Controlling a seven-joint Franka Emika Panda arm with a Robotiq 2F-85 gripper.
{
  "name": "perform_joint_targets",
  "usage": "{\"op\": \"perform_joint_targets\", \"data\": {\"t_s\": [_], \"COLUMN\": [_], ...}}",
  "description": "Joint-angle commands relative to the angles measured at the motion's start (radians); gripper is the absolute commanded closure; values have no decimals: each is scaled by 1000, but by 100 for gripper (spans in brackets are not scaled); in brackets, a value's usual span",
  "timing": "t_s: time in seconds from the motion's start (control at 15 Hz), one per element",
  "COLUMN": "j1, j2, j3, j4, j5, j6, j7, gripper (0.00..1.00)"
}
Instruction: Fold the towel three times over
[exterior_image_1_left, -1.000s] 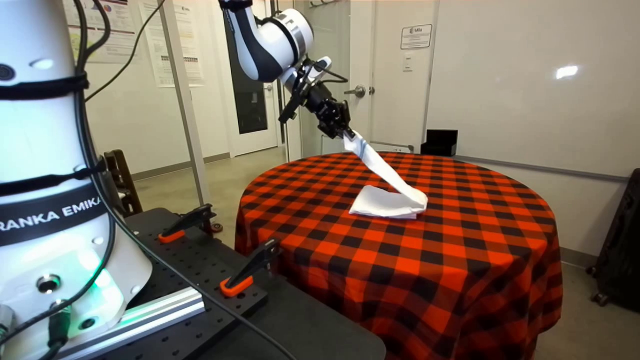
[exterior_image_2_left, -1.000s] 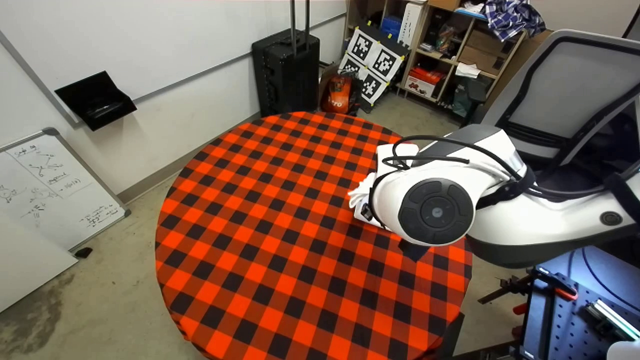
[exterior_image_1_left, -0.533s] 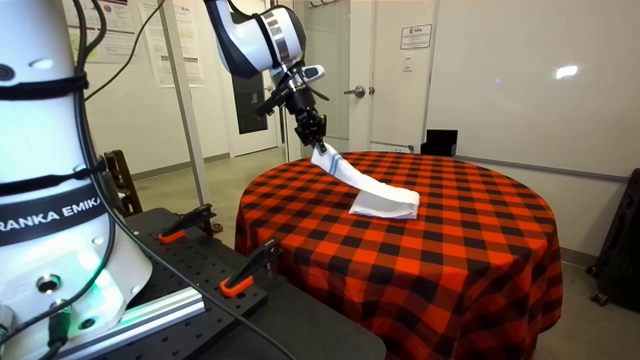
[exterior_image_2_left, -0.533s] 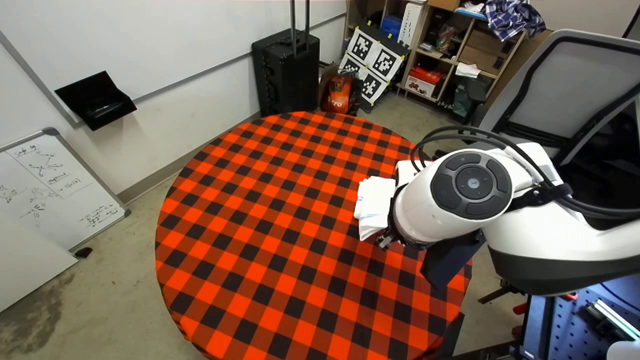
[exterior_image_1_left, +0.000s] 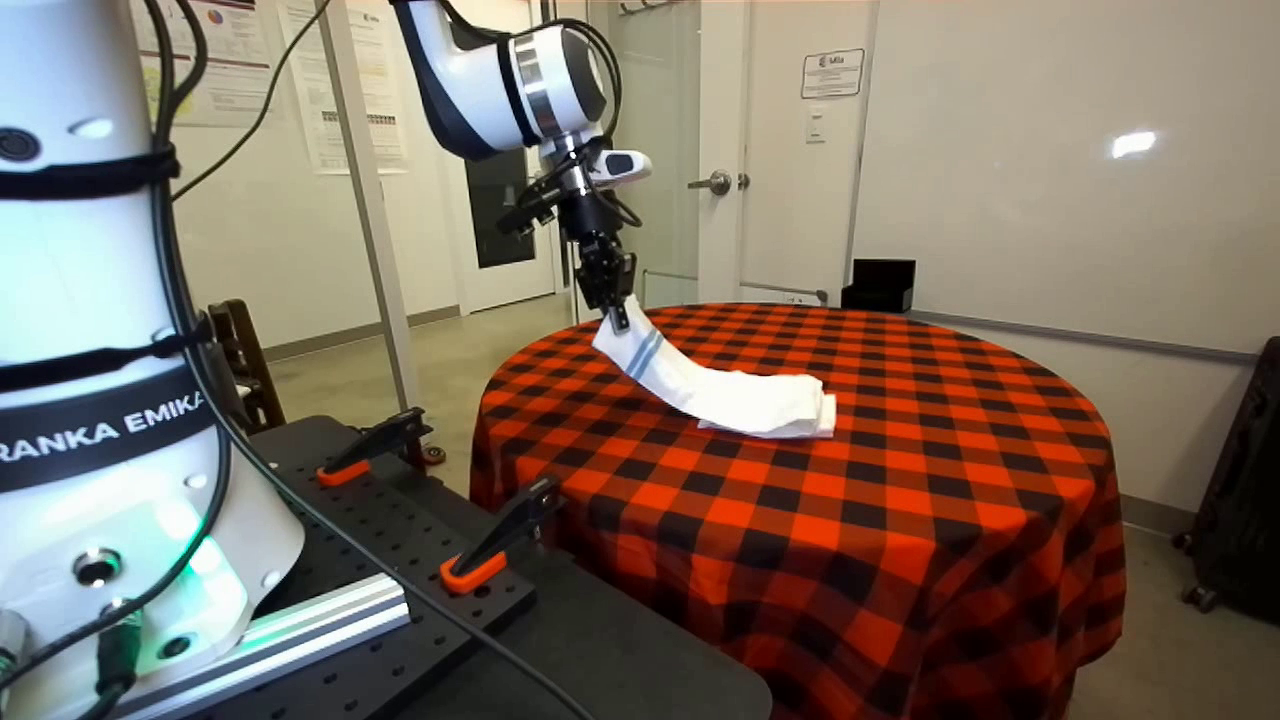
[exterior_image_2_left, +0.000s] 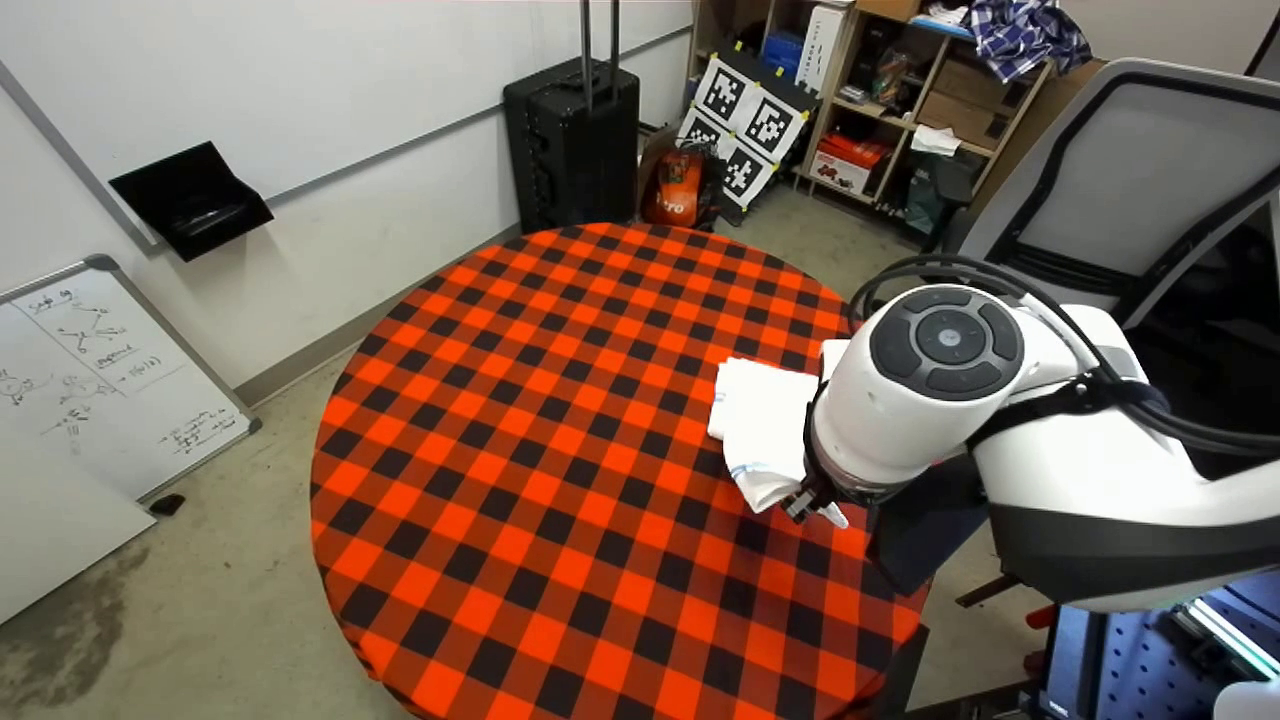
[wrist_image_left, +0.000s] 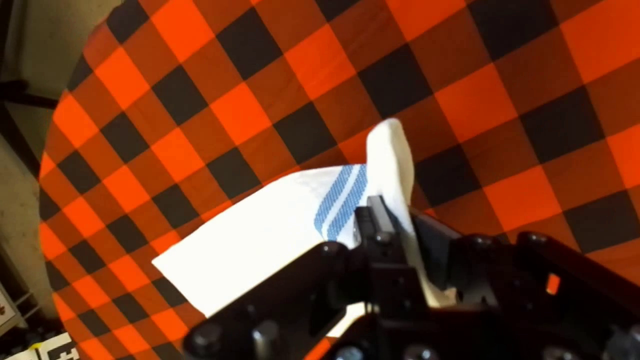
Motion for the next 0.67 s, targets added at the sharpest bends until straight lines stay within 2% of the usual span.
{"op": "perform_joint_targets", "data": {"t_s": [0.0, 0.13, 0.47, 0.6], "j1": [11, 10, 24, 11], "j2": [-34, -47, -12, 13], "j3": [-58, -86, -187, -195], "j4": [17, 52, 151, 165], "j5": [102, 143, 24, 48], "j6": [4, -6, -62, -87], "j7": [-86, -100, -40, -77], "gripper": [98, 98, 98, 98]}}
